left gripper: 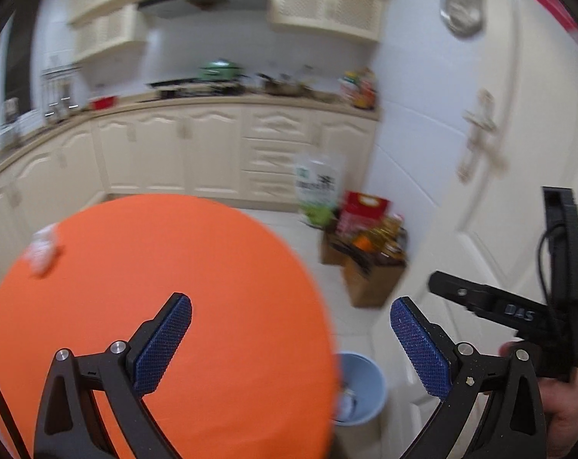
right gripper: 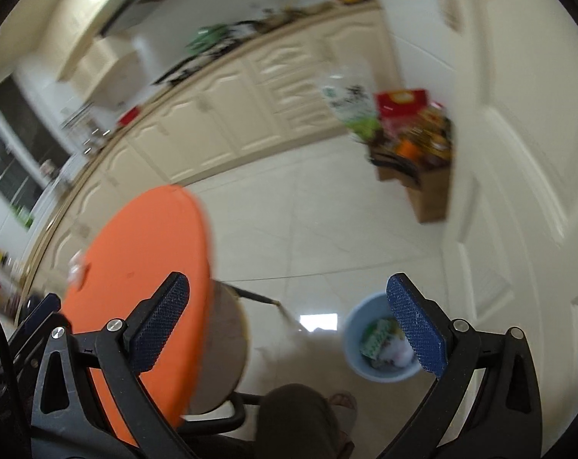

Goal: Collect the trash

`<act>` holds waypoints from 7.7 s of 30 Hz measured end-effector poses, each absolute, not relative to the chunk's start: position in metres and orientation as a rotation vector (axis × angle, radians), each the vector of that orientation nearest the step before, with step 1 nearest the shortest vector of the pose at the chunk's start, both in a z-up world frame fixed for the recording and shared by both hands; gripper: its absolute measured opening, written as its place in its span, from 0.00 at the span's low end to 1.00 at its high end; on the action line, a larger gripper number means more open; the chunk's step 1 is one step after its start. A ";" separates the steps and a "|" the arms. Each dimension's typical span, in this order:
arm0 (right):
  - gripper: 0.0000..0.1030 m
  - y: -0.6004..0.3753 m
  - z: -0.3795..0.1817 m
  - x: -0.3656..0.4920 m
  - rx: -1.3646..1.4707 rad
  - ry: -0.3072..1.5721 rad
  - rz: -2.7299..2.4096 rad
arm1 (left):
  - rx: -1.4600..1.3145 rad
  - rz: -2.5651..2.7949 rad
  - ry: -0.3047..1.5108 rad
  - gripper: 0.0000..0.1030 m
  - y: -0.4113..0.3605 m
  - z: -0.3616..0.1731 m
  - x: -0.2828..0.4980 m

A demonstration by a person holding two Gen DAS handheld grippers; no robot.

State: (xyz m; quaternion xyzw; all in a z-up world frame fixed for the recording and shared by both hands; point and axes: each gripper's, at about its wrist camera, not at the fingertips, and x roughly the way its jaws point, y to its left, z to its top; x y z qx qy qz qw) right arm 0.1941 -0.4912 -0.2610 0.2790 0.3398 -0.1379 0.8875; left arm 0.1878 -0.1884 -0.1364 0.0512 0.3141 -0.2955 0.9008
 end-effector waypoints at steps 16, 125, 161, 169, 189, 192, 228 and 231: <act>1.00 -0.242 -0.240 0.373 0.292 0.808 0.069 | -0.163 -0.157 0.647 0.99 0.067 -0.130 0.196; 0.23 -0.606 -0.690 0.195 0.743 1.241 -0.302 | 0.185 -0.208 1.583 0.13 -0.412 -0.603 0.338; 1.00 -0.610 -0.689 0.199 0.738 1.339 -0.447 | 0.159 -0.210 1.592 0.93 -0.435 -0.664 0.330; 1.00 -0.626 -0.606 0.162 0.780 1.164 -0.533 | 0.184 -0.389 1.558 0.99 -0.463 -0.649 0.316; 1.00 -0.545 -0.279 0.047 0.496 0.623 -0.656 | 0.216 -0.861 0.877 0.99 -0.398 -0.399 0.182; 1.00 -0.523 -0.234 0.037 0.453 0.543 -0.639 | 0.189 -0.852 0.741 0.99 -0.357 -0.352 0.164; 1.00 -0.177 -0.070 0.105 0.134 0.279 -0.133 | -0.038 -0.157 0.200 0.99 -0.022 -0.207 -0.181; 1.00 -0.171 -0.068 0.104 0.127 0.271 -0.125 | -0.045 -0.137 0.211 0.99 -0.014 -0.199 -0.181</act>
